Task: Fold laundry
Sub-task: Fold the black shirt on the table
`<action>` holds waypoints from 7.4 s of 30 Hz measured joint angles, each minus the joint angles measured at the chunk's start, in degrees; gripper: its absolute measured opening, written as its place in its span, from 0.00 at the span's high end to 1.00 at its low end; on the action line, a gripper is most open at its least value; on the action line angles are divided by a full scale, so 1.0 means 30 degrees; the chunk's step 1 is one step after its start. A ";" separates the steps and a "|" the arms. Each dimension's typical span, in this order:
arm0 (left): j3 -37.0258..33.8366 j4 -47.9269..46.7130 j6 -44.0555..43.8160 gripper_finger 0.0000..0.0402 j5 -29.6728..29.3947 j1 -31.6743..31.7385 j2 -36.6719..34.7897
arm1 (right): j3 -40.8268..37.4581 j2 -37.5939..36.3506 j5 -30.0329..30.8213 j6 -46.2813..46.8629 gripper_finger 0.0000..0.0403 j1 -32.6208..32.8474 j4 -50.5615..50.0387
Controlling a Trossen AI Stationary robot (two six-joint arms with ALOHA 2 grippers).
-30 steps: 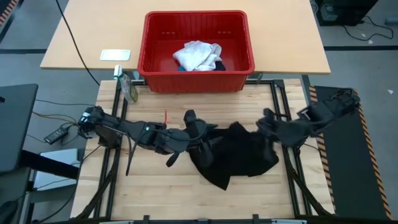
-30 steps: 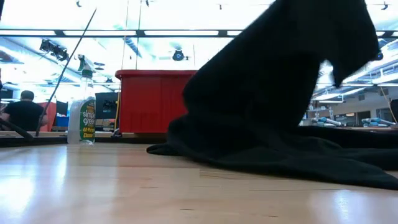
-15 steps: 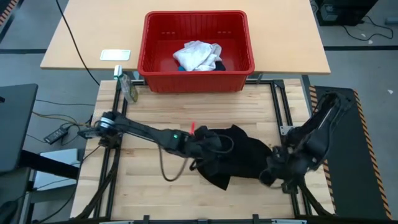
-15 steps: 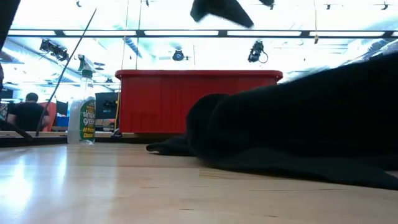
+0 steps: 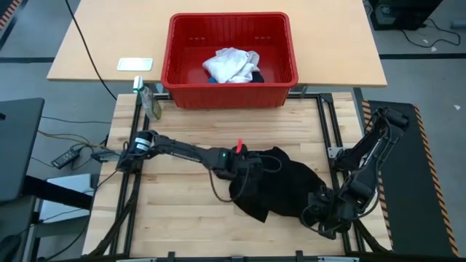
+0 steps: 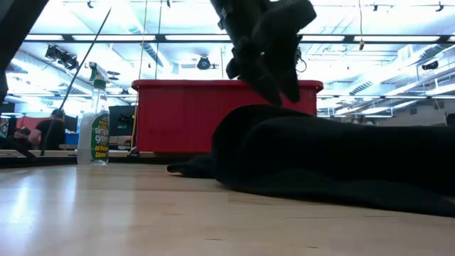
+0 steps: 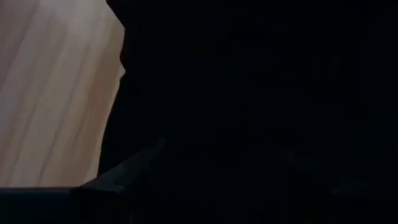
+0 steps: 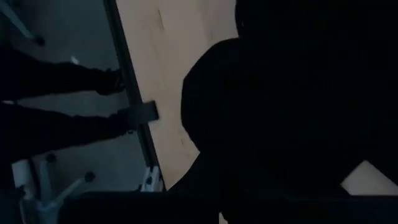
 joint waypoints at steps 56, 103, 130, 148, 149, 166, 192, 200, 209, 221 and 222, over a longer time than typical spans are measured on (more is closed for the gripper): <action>-0.2700 -0.7336 -0.9977 1.00 -0.1390 -0.5054 -0.3315 | 0.0139 -0.0198 -0.6284 0.1806 0.65 0.0619 0.1748; -0.4389 -0.6399 -0.9078 1.00 -0.2437 -0.3653 -0.3319 | -0.6033 0.1511 -0.1706 -1.6418 0.79 -1.2692 0.6713; 1.0013 -1.3707 -0.4972 1.00 -0.2064 -0.6316 -0.4720 | 1.6420 -0.0076 0.4380 -1.2509 1.00 -0.7692 -1.3321; 0.9091 -0.2483 -0.1560 1.00 0.3021 -0.9532 -1.0117 | 2.3166 -0.0029 -0.3038 -1.9741 1.00 -0.5311 -0.3919; 0.9085 -0.1086 -0.1274 1.00 0.3072 -0.9669 -1.0120 | 2.3168 -0.0029 -0.3699 -2.0176 1.00 -0.5311 -0.2707; 0.9092 -0.2888 -0.3955 1.00 -0.3404 -1.1048 -1.0253 | 2.2615 -0.0416 0.7065 -2.0544 0.96 -0.5399 -0.5516; 0.9100 -1.2428 -0.2468 1.00 -0.3657 -1.1076 -0.8932 | 0.4514 0.6244 0.4509 -0.9584 0.58 -0.9296 1.3723; 0.9100 -1.2472 -0.1989 1.00 -0.3671 -1.0363 -0.8932 | 0.4510 1.0649 0.1832 -0.9464 0.46 -1.0336 1.8873; 0.9100 -1.2465 -0.2589 1.00 -0.3811 -1.0370 -0.8932 | 0.4503 1.3583 -0.0685 -0.9788 0.47 -1.1381 2.2851; 0.9107 -1.4506 -0.5429 1.00 -0.4014 -0.9687 -0.8932 | 0.4532 1.4502 -0.5169 -0.9851 0.88 -1.1555 2.5643; 0.9107 -1.5031 -0.5926 1.00 -0.4021 -0.9587 -0.8932 | 0.4532 1.4435 -0.5468 -1.0006 0.94 -1.1555 2.5692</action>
